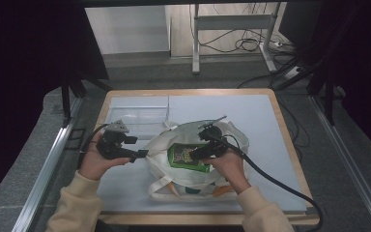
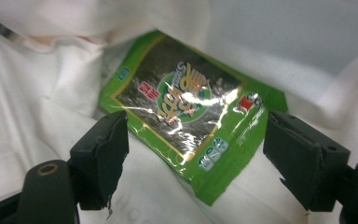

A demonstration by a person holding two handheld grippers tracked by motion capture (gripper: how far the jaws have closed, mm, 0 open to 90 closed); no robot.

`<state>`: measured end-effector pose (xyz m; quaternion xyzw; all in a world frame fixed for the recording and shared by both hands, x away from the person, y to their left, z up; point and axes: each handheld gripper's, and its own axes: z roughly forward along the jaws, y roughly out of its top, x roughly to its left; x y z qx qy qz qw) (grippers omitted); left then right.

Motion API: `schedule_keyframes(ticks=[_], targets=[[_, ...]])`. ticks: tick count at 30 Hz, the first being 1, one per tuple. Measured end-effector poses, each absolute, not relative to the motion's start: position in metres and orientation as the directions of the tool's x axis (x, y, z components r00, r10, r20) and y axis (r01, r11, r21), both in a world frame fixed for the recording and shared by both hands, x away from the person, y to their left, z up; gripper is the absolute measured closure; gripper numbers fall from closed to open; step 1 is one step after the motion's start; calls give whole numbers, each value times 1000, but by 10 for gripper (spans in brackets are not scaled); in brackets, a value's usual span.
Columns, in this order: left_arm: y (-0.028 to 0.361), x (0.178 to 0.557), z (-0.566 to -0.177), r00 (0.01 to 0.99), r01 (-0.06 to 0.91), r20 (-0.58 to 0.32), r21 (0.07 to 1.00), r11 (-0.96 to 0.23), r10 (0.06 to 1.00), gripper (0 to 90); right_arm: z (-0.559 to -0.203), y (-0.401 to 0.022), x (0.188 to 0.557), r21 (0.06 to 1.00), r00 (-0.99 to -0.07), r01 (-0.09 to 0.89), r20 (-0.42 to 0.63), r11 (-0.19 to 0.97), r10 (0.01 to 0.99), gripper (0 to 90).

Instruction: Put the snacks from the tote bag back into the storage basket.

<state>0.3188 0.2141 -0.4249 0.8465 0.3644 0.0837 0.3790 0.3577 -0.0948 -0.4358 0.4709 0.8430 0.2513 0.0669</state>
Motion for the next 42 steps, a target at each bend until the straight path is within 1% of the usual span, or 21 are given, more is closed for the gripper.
schedule_keyframes(ticks=[2,9,18,22,27,29,33,36,37,39,42], targets=[[214,319,-425,724,551,-133,702,-452,677,296,-442,-92,361,461,-537,773,109,436,836,220],[216,319,-425,724,550,-135,704,-448,677,296,-455,-82,369,428,-518,798,130,424,845,223],[216,319,-426,727,550,-137,704,-450,673,296,-469,-79,373,380,-502,820,120,428,856,250],[215,318,-426,728,549,-137,705,-450,672,296,-477,-81,374,350,-502,826,99,442,859,268],[215,318,-427,728,549,-137,702,-453,672,296,-485,-86,376,333,-475,847,124,414,871,277],[214,318,-427,728,550,-136,702,-454,671,296,-487,-88,378,325,-461,857,140,399,876,273],[213,318,-427,731,548,-134,701,-457,670,296,-490,-88,382,304,-451,867,139,395,882,250],[213,318,-427,732,546,-134,701,-459,668,296,-497,-88,385,269,-434,882,146,386,889,195],[213,318,-427,732,546,-134,701,-458,668,296,-499,-88,387,261,-422,890,160,374,892,195],[214,319,-427,731,547,-135,701,-457,669,296,-500,-89,388,260,-414,895,177,363,893,206],[213,319,-428,732,548,-135,700,-459,668,296,-500,-88,388,282,-411,891,176,355,894,271]])
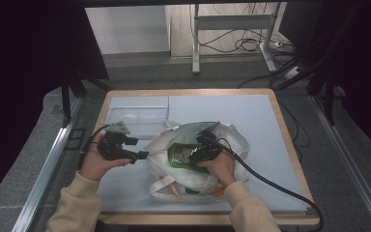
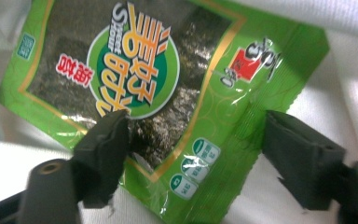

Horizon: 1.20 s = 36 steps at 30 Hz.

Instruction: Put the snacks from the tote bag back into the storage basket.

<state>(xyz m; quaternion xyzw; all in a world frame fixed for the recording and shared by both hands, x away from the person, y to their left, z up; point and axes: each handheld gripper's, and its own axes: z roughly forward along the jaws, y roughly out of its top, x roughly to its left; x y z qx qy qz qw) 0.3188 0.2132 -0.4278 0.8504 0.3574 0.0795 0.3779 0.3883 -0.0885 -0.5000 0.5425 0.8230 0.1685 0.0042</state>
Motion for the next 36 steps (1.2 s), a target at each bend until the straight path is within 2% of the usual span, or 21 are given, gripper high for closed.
schedule_keyframes(ticks=[3,7,15,18,24,36], targets=[[212,319,-428,733,547,-135,699,-461,666,296,-500,-88,388,294,-413,889,187,351,891,353],[211,319,-429,734,549,-136,696,-463,666,296,-500,-89,389,293,-419,891,240,346,876,525],[211,319,-429,736,548,-137,697,-463,663,294,-500,-99,390,303,-384,908,318,291,867,750],[211,319,-429,736,548,-136,696,-464,664,294,-498,-99,390,310,-394,903,318,298,863,812],[212,319,-429,737,547,-138,697,-464,662,292,-494,-100,388,329,-410,893,313,307,857,867],[213,318,-429,736,546,-133,697,-465,664,291,-478,-107,380,374,-451,865,289,334,845,882]])
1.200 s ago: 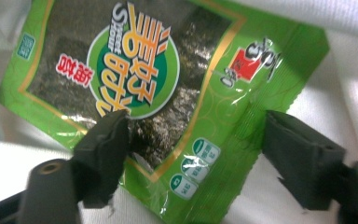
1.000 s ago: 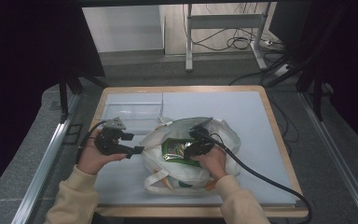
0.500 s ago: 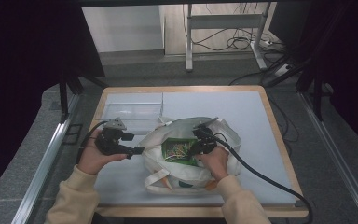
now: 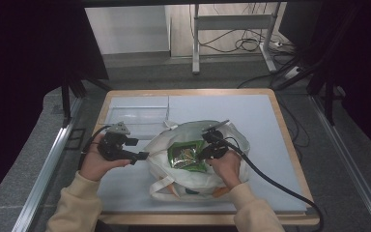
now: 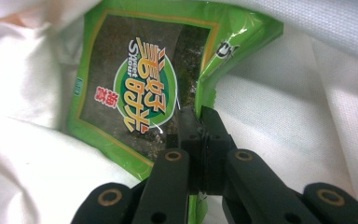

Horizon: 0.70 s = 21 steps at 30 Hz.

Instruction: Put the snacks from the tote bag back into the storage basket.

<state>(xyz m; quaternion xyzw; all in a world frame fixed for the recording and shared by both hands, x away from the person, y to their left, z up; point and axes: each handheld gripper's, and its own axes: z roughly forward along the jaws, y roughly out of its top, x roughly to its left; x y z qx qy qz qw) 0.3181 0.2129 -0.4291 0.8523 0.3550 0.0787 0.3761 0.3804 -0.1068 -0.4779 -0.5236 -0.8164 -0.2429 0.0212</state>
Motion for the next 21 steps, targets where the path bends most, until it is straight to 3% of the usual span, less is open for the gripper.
schedule_keyframes(ticks=[21], targets=[[218,316,-425,733,544,-150,714,-440,664,290,-439,-129,362,477,-518,796,221,372,826,885]])
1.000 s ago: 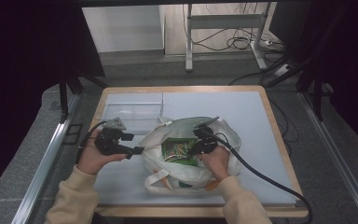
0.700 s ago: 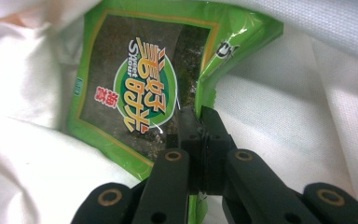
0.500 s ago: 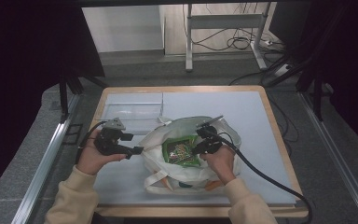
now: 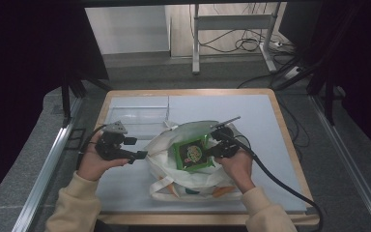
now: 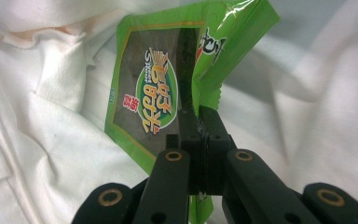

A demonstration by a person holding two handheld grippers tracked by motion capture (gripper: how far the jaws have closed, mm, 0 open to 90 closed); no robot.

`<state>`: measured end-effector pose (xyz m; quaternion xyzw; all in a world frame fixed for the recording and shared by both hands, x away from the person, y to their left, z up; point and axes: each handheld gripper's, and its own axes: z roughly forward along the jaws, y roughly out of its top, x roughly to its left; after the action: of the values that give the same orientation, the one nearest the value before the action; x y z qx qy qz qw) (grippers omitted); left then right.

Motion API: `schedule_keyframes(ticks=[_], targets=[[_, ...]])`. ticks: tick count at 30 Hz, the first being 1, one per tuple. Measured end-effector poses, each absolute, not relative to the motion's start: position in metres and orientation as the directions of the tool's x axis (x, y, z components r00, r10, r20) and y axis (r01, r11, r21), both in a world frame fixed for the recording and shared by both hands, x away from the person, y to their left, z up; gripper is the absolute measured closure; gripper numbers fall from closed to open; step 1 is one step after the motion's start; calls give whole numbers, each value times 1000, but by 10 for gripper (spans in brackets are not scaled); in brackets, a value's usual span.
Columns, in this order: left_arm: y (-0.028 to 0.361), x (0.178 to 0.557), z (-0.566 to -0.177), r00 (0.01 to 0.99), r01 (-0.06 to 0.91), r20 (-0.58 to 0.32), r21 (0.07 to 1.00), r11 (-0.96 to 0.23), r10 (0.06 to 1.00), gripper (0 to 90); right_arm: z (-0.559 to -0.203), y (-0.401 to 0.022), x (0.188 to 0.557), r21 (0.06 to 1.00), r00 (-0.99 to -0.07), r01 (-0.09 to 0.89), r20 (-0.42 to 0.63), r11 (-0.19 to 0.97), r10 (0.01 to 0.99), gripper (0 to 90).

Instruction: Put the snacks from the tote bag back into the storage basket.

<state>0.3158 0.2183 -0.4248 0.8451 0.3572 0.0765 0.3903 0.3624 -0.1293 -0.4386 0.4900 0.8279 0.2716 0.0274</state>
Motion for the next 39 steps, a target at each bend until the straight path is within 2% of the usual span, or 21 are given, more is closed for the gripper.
schedule_keyframes(ticks=[28,39], targets=[[223,317,-425,726,550,-156,717,-429,670,288,-393,-168,356,607,-626,674,167,421,761,888],[223,315,-422,729,540,-146,723,-431,668,288,-390,-171,355,625,-676,630,148,461,722,888]])
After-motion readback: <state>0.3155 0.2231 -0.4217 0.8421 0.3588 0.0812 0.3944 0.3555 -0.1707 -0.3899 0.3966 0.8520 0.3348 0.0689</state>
